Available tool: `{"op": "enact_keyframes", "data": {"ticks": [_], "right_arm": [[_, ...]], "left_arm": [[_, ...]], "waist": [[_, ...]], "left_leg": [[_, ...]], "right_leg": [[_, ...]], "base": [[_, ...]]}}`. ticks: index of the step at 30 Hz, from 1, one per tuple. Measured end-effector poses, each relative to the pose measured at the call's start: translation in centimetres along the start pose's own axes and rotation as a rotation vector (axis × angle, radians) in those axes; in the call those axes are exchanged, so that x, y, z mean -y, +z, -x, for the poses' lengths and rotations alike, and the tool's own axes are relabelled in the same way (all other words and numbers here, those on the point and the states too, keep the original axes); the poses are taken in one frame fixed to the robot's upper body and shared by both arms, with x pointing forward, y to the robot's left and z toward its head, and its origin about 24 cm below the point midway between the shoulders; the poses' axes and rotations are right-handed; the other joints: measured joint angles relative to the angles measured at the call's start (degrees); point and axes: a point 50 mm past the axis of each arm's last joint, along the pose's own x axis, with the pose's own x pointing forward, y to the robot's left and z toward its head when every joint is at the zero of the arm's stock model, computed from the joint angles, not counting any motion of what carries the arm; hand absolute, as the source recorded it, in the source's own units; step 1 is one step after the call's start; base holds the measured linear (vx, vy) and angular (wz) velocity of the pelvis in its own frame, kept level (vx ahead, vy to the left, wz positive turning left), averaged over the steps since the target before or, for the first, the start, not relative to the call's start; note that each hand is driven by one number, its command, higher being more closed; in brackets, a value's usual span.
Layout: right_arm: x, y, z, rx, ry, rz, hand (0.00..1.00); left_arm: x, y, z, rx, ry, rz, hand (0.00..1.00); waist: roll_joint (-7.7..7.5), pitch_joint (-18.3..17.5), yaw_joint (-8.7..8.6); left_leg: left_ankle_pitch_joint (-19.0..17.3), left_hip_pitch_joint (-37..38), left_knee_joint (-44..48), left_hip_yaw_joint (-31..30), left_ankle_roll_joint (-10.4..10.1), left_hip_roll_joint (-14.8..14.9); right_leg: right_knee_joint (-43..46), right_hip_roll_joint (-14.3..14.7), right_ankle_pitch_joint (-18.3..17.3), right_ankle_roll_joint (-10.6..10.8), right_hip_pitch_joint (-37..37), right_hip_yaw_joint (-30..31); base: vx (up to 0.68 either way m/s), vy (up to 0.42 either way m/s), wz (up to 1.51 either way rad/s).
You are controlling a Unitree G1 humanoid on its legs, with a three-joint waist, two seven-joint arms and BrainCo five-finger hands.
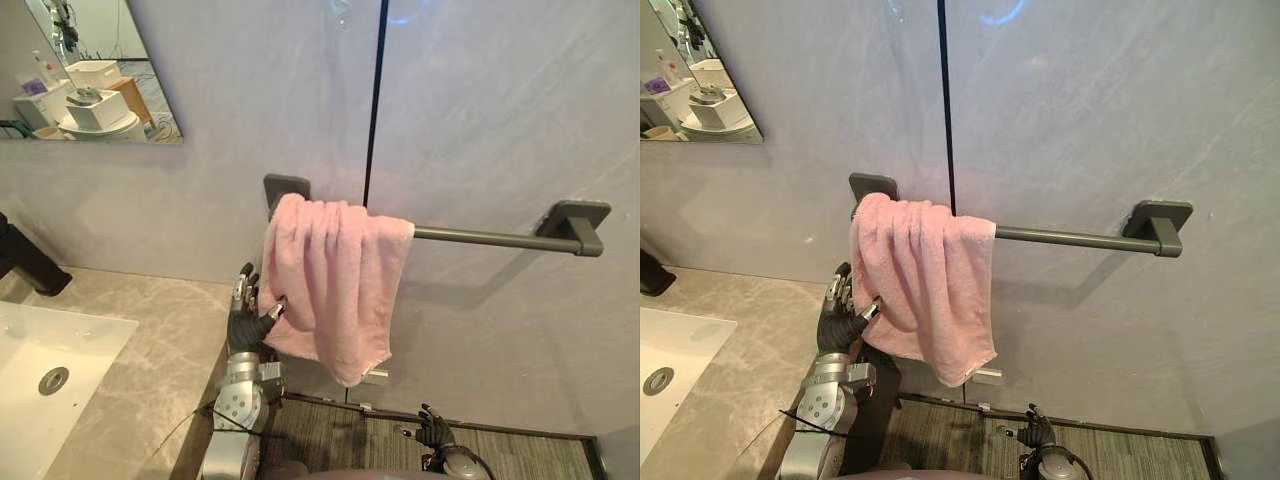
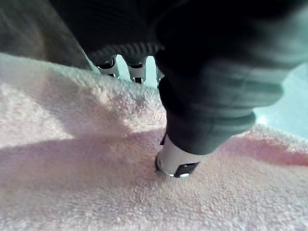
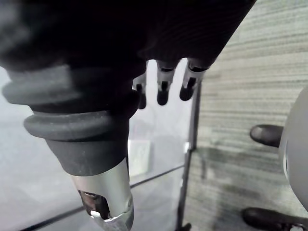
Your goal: Organize washtable
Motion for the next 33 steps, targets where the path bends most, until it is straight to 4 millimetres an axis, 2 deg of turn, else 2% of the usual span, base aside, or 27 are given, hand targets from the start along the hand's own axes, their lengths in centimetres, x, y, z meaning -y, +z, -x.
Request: {"op": "enact_keyframes", "data": {"ticks": [3,6,7,9,11,13,18,23,25,33], "right_arm": [[0.1,0.7,-0.2,0.021,0.0,0.004,0.0],[0.2,2.7,-0.4,0.098,0.002,0.002,0.0],[0.2,3.8,-0.3,0.149,0.008,-0.012,0.0],[0.0,4.8,-0.2,0.19,0.023,-0.03,0.0],[-0.4,6.5,0.1,0.267,0.052,-0.043,0.0],[-1.2,8.4,0.6,0.354,0.096,-0.054,0.0],[-1.8,10.7,2.0,0.484,0.137,-0.063,0.0],[-1.8,12.0,3.1,0.568,0.156,-0.066,0.0],[-1.8,12.4,4.3,0.619,0.169,-0.061,0.0],[-2.0,14.5,6.3,0.753,0.239,0.029,0.0]], "left_arm": [[-0.6,-0.9,0.1,-0.038,0.001,-0.031,0.0],[-0.9,-3.0,0.3,-0.141,-0.017,-0.065,0.0],[-0.9,-3.7,0.3,-0.175,-0.02,-0.069,1.0],[-1.0,-3.9,0.3,-0.183,-0.024,-0.074,1.0],[-0.8,-4.3,0.0,-0.203,-0.045,-0.082,1.0],[-0.6,-4.7,-0.2,-0.222,-0.07,-0.081,1.0],[-0.3,-4.5,-0.4,-0.219,-0.104,-0.064,1.0],[0.2,-4.1,-1.0,-0.198,-0.121,-0.06,1.0],[0.5,-4.0,-1.0,-0.193,-0.137,-0.059,1.0],[1.0,-3.6,-1.0,-0.173,-0.173,-0.064,1.0]], "waist": [[0.11,-0.1,0.1],[0.36,-0.25,-0.03],[0.31,-0.28,-0.3],[0.25,-0.34,-0.38],[0.19,-0.35,-0.79],[0.13,-0.31,-2.01],[-0.58,-0.1,-3.0],[-0.86,-0.21,-3.1],[-0.97,-0.27,-3.11],[-1.16,-0.18,-3.21]], "left_leg": [[0.03,0.02,-0.2,0.12,0.01,-0.06],[0.11,0.38,-0.56,1.2,0.14,-0.04],[0.19,0.63,-0.68,1.55,0.27,-0.04],[0.38,0.8,-0.93,1.8,0.42,-0.05],[1.34,1.36,-2.55,2.08,0.48,-0.33],[2.58,2.29,-4.53,2.28,0.65,-0.72],[2.79,2.72,-5.62,2.97,0.53,-0.72],[2.81,3.74,-6.28,3.76,0.54,-0.75],[2.77,4.32,-6.46,4.2,0.56,-0.59],[2.31,5.59,-6.53,6.23,0.9,-0.54]], "right_leg": [[-0.94,0.43,0.64,-0.14,0.28,0.07],[-2.13,0.53,1.59,-0.11,0.53,1.18],[-2.16,0.52,1.78,-0.19,0.55,1.49],[-2.29,0.5,2.01,-0.19,0.55,1.68],[-3.22,0.37,2.86,-0.07,0.63,2.06],[-3.51,0.07,3.32,0.07,0.61,2.37],[-4.0,-0.16,3.97,0.23,0.3,3.6],[-4.15,-0.16,4.26,0.27,0.48,4.6],[-4.78,-0.2,4.26,0.27,1.07,5.1],[-4.75,-0.17,4.33,0.38,1.23,7.47]], "base": [[0.04,-0.001,-0.04],[0.0,0.018,-0.17],[-0.03,0.025,-0.15],[-0.04,0.014,-0.1],[-0.07,0.013,-0.07],[-0.08,0.015,-0.05],[-0.05,0.016,-0.13],[0.0,0.013,-0.12],[0.03,0.007,-0.1],[0.01,0.013,-0.16]]}}
